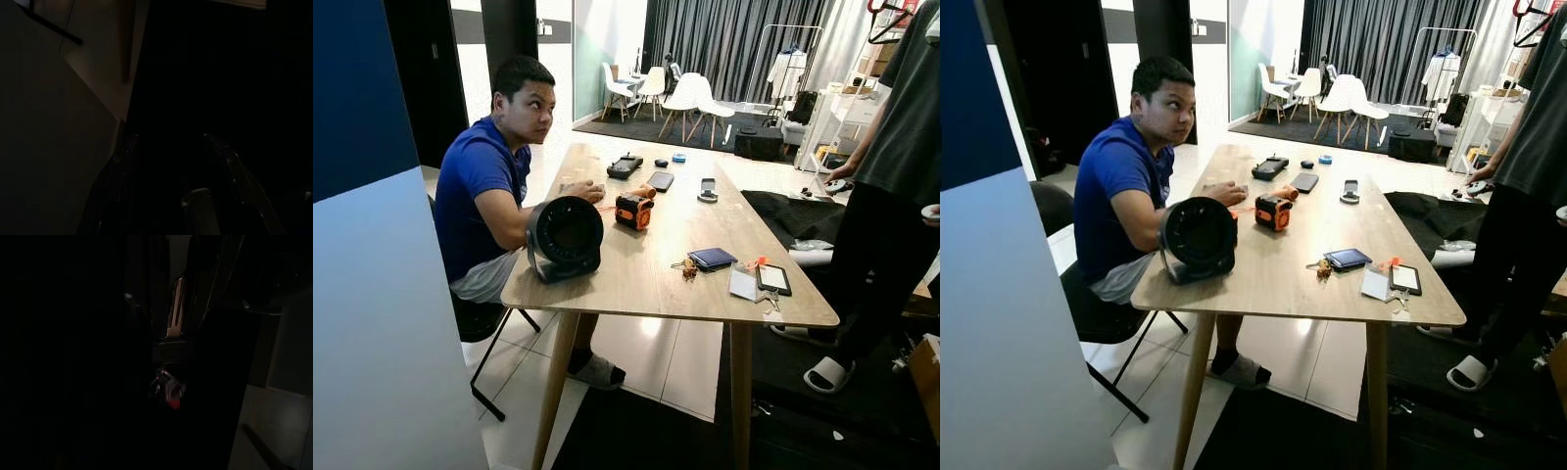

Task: Hang keys on a hook

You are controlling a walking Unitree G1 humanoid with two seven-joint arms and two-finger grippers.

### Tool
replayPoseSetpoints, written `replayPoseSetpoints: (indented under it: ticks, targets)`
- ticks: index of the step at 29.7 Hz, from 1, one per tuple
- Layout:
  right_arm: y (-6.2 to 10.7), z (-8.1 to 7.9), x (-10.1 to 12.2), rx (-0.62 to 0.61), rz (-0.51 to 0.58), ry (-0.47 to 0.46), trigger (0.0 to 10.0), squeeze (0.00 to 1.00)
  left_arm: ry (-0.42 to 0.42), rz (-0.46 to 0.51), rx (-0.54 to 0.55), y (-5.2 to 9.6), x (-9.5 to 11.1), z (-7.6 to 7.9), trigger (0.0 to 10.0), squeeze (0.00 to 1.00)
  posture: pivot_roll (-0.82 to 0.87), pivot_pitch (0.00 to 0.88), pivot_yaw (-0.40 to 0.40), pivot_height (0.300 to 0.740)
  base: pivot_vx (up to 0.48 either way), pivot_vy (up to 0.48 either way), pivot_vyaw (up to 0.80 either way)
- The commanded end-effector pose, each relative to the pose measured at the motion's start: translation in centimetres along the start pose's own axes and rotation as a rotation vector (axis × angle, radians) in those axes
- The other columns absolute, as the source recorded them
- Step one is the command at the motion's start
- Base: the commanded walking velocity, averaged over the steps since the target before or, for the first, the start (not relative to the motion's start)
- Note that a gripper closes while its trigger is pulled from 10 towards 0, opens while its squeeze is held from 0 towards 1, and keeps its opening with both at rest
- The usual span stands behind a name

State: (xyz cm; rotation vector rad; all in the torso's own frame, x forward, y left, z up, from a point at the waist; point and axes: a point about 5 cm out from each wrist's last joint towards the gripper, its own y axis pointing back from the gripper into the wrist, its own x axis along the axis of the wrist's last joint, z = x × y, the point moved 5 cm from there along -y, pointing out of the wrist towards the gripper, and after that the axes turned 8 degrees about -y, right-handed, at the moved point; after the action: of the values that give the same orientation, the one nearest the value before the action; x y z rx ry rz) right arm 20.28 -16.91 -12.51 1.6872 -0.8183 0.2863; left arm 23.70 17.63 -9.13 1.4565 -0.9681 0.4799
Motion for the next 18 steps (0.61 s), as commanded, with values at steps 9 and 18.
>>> replayPoseSetpoints:
  ticks: [9,18]
  targets:
    - [0.10,0.44,-0.01,-0.017,0.003,-0.006,10.0,0.00,-0.003,-0.006,-0.017,-0.05,-0.13,0.58,10.0,0.00,0.11,0.002,-0.026,0.740,0.000,-0.447,0.00]
    - [0.09,0.39,-0.01,-0.016,0.004,-0.008,10.0,0.00,0.005,-0.015,-0.009,-0.05,-0.25,0.42,10.0,0.00,0.10,0.002,-0.024,0.740,0.000,-0.159,0.00]
